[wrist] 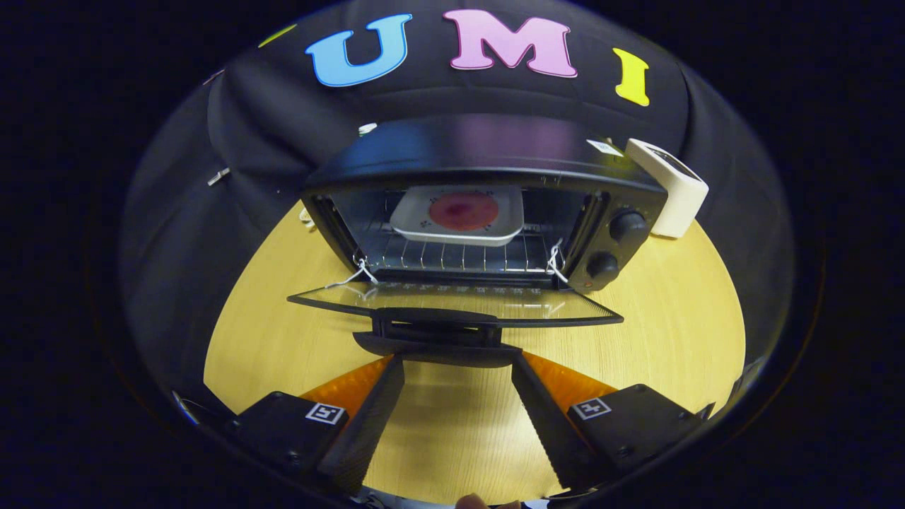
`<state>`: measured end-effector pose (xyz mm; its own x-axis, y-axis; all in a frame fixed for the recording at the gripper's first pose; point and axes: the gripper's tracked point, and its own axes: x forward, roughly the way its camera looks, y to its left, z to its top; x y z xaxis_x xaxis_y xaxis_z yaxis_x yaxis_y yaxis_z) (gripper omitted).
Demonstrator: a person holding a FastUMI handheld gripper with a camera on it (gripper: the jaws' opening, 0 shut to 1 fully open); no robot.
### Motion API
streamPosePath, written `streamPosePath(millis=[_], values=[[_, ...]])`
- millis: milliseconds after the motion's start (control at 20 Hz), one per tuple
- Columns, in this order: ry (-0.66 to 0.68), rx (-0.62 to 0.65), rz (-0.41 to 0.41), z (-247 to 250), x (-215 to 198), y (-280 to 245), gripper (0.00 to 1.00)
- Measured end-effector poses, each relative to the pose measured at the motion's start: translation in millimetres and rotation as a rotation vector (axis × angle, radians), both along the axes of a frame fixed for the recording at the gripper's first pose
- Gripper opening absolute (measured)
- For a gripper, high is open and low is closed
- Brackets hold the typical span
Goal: Open the toaster oven, put the food inside, and close the toaster oven door.
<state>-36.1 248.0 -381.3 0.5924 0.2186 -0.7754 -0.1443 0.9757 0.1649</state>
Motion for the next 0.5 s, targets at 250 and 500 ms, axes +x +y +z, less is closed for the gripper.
streamPosePath(millis=[250,500], values=[[-0.084,0.003,0.005,30,20,-2,1.0],[-0.173,0.011,0.006,58,33,-6,0.99]])
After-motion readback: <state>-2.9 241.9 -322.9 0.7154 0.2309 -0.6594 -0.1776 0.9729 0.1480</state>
